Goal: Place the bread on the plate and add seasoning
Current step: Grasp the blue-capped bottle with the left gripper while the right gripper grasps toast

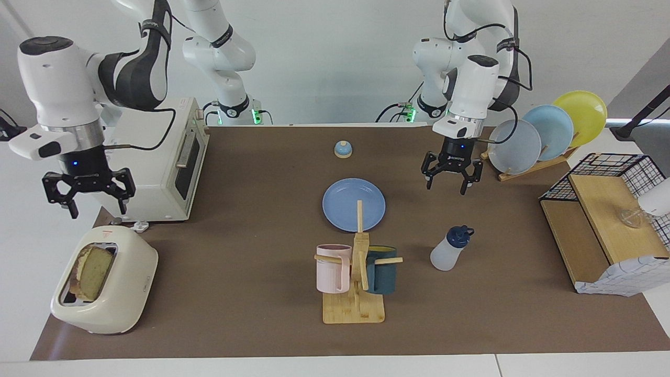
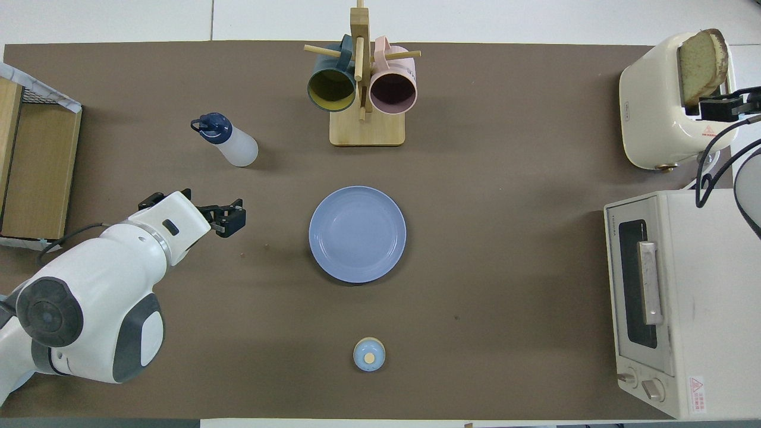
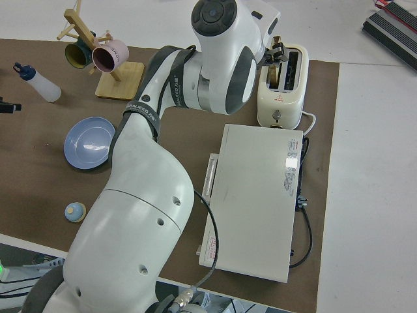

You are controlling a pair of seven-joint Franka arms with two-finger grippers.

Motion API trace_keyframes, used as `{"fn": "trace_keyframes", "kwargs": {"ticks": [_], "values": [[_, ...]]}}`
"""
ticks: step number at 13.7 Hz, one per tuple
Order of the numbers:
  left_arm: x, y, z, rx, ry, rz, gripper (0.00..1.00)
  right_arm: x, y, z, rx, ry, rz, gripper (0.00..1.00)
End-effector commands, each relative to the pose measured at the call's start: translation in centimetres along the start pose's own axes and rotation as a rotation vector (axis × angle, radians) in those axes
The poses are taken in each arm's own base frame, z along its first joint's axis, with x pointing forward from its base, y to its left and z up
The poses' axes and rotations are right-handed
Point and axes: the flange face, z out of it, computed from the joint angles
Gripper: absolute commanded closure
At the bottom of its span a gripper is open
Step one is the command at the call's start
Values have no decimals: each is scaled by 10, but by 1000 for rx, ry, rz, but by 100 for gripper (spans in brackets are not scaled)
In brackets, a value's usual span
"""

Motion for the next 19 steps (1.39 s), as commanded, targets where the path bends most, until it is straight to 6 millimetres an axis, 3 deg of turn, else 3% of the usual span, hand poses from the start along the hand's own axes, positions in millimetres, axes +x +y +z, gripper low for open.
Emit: {"fn": "trace_keyframes", "kwargs": {"ticks": [1, 5, 10, 11, 12, 15, 19], "values": [[-11, 1, 29, -2, 53, -6, 0, 10, 19, 28, -40, 61, -4, 0], [-22, -1, 68, -3, 128, -14, 0, 20, 26, 50, -11, 109, 77, 0], [-23, -7, 89, 2, 150, -38, 0, 20, 18, 64, 3, 108, 112, 0], [-23, -7, 91, 2, 156, -38, 0, 20, 18, 67, 0, 104, 104, 6], [-24, -8, 95, 3, 153, -39, 0, 20, 19, 66, -4, 100, 91, 23], [-17, -8, 109, 3, 152, -38, 0, 25, 21, 63, -31, 94, -3, 100], [-13, -4, 127, -1, 145, -41, 0, 30, 23, 61, -86, 69, -117, 100]]}}
